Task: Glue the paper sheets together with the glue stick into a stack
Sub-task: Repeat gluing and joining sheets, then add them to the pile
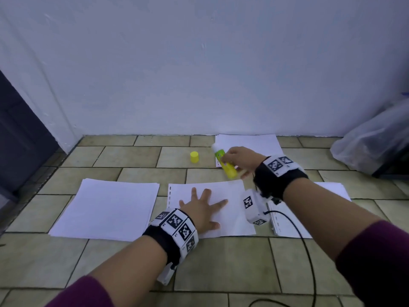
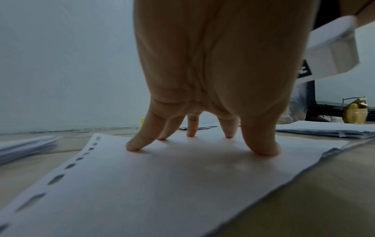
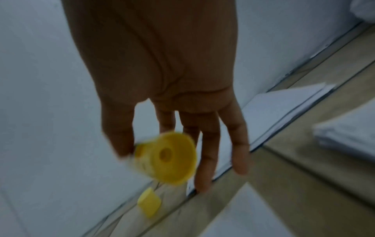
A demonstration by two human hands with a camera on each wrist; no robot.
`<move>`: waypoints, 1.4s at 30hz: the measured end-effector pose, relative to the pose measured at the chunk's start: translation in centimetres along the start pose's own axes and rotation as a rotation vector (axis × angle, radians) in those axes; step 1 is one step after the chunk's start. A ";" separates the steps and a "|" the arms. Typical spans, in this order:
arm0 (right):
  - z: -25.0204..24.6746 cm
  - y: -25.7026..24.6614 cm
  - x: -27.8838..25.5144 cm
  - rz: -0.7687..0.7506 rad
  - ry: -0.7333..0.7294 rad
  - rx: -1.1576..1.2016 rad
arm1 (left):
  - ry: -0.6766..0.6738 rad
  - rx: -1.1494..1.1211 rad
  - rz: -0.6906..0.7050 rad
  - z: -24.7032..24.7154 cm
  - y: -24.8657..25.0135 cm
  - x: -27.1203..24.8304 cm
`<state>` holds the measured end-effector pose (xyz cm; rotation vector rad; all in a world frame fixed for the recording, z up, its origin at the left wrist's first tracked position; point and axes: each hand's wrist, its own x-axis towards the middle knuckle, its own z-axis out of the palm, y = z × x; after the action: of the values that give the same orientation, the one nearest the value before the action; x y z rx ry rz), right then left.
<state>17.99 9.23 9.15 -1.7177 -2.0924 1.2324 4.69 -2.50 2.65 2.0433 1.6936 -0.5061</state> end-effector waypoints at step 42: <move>0.4 7.5 -8.3 -0.127 0.053 0.271 | -0.023 0.151 -0.027 -1.3 0.0 -0.6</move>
<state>25.96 1.69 6.78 -1.4610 -1.8725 1.3445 4.55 -2.31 4.09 2.1124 1.7182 -0.6831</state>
